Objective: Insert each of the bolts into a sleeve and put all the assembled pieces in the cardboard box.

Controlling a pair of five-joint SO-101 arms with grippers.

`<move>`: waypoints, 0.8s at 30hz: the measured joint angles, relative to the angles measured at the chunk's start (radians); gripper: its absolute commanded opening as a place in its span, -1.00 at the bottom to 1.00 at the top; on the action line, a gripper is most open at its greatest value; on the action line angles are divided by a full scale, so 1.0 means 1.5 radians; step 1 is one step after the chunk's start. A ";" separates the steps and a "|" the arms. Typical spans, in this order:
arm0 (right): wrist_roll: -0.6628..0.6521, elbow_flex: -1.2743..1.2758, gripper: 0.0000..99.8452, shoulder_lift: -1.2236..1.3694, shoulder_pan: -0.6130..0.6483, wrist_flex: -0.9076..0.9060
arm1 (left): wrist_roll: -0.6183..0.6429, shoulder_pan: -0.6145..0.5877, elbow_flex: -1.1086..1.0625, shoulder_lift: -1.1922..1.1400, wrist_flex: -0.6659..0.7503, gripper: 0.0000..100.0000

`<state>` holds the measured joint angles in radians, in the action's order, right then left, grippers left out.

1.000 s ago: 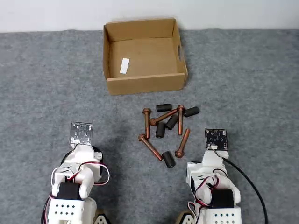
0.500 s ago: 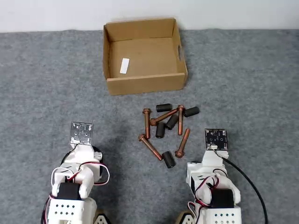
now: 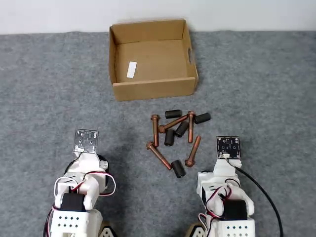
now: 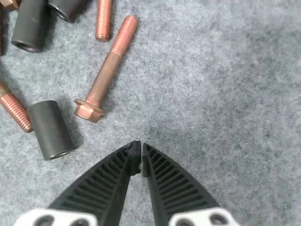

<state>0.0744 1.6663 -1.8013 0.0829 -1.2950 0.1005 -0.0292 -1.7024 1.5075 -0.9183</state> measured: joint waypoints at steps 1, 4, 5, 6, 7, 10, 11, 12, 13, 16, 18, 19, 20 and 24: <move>0.000 0.000 -0.98 0.000 0.000 0.000 | 0.000 0.000 0.000 0.000 0.000 -0.99; 0.000 0.000 -0.98 0.000 0.000 0.000 | 0.000 0.000 0.000 0.000 0.000 -0.99; 0.000 0.000 -0.98 0.000 0.000 0.000 | 0.000 0.000 0.000 0.000 0.000 -0.99; 0.000 0.000 -0.98 0.000 0.000 0.000 | 0.000 0.000 0.000 0.000 0.000 -0.99; 0.000 0.000 -0.98 0.000 0.000 0.000 | 0.000 0.000 0.000 0.000 0.000 -0.99; 0.000 -0.014 -0.97 0.000 -0.003 -0.005 | 0.000 0.000 0.000 0.000 0.000 -0.99; 0.000 -0.031 -0.97 -0.002 -0.005 -0.011 | 0.000 0.000 0.000 0.000 0.000 -0.99; 0.000 -0.051 -0.97 -0.003 -0.003 -0.021 | 0.000 0.000 0.000 0.000 0.000 -0.99; 0.000 -0.073 -0.94 -0.003 -0.001 -0.033 | 0.000 0.000 0.000 0.000 0.000 -0.99; 0.000 -0.142 -0.85 -0.005 -0.004 -0.054 | 0.000 0.000 0.000 0.000 0.000 -0.99; -0.013 -0.181 -0.85 -0.001 -0.010 -0.056 | 0.000 0.000 0.000 0.000 0.000 -0.99; -0.024 -0.196 -0.87 0.005 -0.012 -0.056 | 0.000 0.000 0.000 0.000 0.000 -0.99; -0.033 -0.212 -0.91 0.017 -0.012 -0.056 | 0.000 0.000 0.000 0.000 0.000 -0.99; -0.060 -0.276 -0.98 0.107 -0.010 -0.056 | 0.000 0.000 0.000 0.000 0.000 -0.99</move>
<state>-0.0161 1.2520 -1.6402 0.0675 -1.3794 0.1005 -0.0292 -1.7024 1.5075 -0.9183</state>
